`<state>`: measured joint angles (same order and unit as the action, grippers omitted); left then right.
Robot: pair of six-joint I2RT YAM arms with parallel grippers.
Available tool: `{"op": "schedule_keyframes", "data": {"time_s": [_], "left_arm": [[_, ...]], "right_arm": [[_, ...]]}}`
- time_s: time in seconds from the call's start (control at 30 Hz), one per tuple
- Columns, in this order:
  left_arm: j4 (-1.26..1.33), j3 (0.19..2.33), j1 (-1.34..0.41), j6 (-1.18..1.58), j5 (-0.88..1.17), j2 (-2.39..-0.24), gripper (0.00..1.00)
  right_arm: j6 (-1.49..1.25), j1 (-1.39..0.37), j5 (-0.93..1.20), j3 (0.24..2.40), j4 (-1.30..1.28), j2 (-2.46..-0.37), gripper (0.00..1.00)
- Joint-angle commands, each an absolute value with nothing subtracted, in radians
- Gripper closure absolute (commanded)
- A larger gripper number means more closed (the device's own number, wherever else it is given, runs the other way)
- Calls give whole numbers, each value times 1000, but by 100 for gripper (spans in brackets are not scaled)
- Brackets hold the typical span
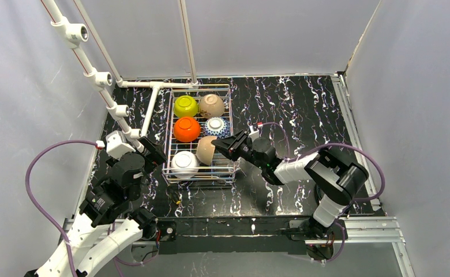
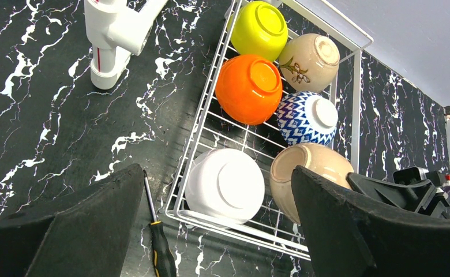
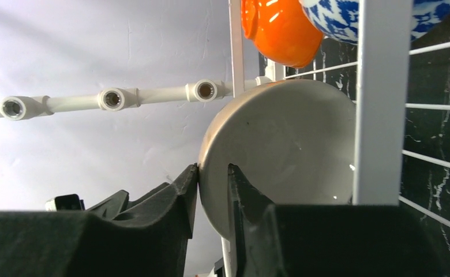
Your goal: Load the bowls into the dish rack
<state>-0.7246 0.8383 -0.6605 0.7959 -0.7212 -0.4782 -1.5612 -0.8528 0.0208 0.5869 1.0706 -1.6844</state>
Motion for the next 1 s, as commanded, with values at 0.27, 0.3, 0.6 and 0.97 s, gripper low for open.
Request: {"op": "schedule_keyframes", "data": {"time_s": [0.27,0.3,0.6,0.97], "left_arm": [[-722,834,-664,793,-748,-488,2],[-722,834,-664,794,-748,-488,2],[-719,836,-664,792,-745,-492,2],[-718,839,-664,789,-746,-494,2]], "right_arm": [[-1431,-856,-61,571,745,-1565,59],[-1421,-857,-68,576,718,-1556,60],[-1381,-856,-94,590,545,-1497,63],[-1295,-857,-57,544,576,-1497,85]]}}
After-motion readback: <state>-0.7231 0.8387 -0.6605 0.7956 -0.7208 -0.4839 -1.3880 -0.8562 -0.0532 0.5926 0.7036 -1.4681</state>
